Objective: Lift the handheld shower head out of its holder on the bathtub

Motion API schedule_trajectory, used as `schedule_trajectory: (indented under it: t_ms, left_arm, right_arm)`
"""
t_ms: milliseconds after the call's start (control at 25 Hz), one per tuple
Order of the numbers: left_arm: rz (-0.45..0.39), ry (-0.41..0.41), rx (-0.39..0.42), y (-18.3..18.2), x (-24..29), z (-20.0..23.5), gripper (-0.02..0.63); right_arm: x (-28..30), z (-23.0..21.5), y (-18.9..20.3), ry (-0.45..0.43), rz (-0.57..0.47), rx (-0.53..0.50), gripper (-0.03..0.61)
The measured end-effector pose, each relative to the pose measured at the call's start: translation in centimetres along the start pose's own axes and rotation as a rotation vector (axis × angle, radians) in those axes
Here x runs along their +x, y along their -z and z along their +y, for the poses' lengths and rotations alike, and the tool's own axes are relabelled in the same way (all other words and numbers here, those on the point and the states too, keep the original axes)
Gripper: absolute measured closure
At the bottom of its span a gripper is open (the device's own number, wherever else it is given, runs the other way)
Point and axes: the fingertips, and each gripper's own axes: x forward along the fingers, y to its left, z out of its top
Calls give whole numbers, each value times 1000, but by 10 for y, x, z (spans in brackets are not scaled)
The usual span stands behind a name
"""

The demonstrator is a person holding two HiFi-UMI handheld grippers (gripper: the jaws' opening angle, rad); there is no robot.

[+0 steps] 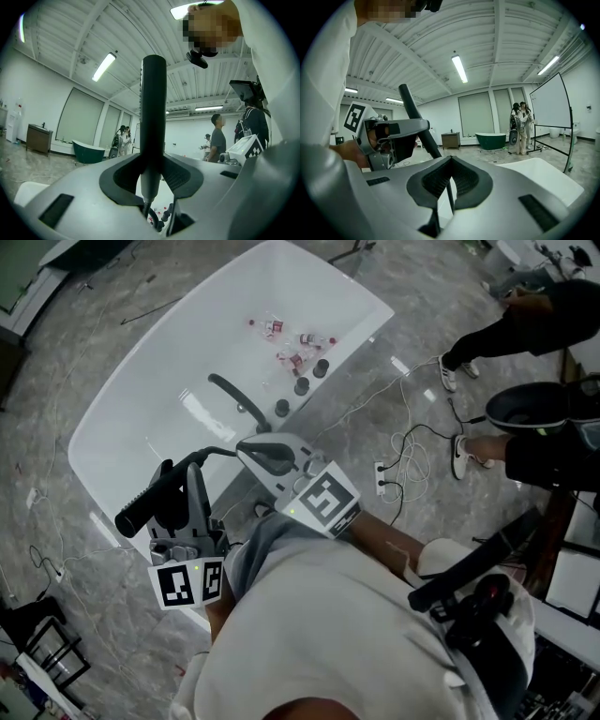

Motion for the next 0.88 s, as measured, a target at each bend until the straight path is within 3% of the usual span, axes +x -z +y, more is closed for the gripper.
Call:
schedule_trajectory:
  t_ms: [880]
  left_arm:
    - [52,27,-24,17,5,12,465]
  right_arm:
    - [16,-15,18,17,42,-32,562]
